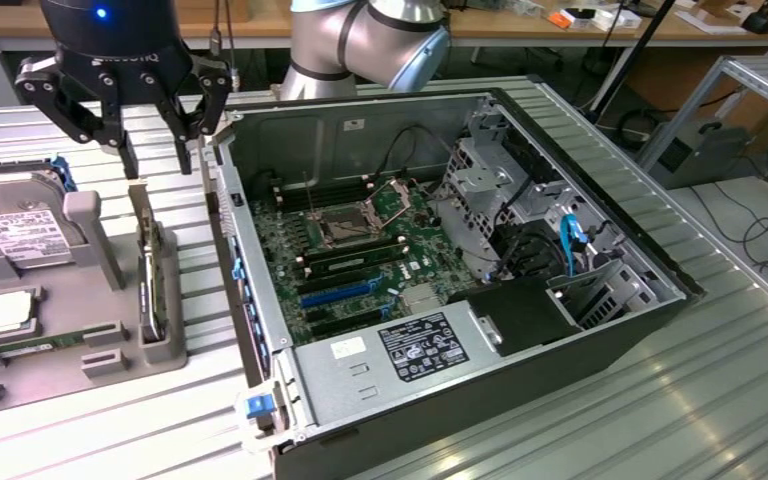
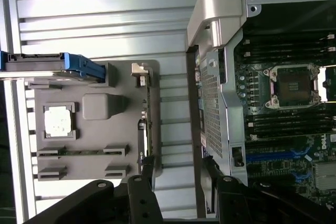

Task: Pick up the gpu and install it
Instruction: 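Pick up the gpu and move the gpu toward the slot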

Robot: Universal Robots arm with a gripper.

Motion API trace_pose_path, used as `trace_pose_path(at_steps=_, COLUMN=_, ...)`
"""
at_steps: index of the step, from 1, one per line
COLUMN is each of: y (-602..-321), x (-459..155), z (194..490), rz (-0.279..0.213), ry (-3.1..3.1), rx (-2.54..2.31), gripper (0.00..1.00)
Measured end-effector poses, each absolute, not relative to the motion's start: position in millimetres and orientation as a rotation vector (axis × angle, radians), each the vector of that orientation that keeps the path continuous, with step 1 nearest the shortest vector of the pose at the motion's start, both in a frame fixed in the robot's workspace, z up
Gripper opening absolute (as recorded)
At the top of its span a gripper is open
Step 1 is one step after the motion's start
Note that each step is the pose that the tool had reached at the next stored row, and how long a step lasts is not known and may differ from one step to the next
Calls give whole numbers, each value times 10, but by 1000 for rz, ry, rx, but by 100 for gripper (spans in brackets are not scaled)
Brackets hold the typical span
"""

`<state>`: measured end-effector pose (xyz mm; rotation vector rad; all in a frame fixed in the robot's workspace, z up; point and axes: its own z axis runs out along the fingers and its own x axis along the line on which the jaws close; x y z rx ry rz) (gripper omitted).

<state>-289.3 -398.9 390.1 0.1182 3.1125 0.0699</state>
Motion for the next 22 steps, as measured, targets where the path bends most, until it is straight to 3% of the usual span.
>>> trace_pose_path(at_steps=22, y=-3989, x=-3107, z=3801, rz=70, ry=3113, rx=118, gripper=48)
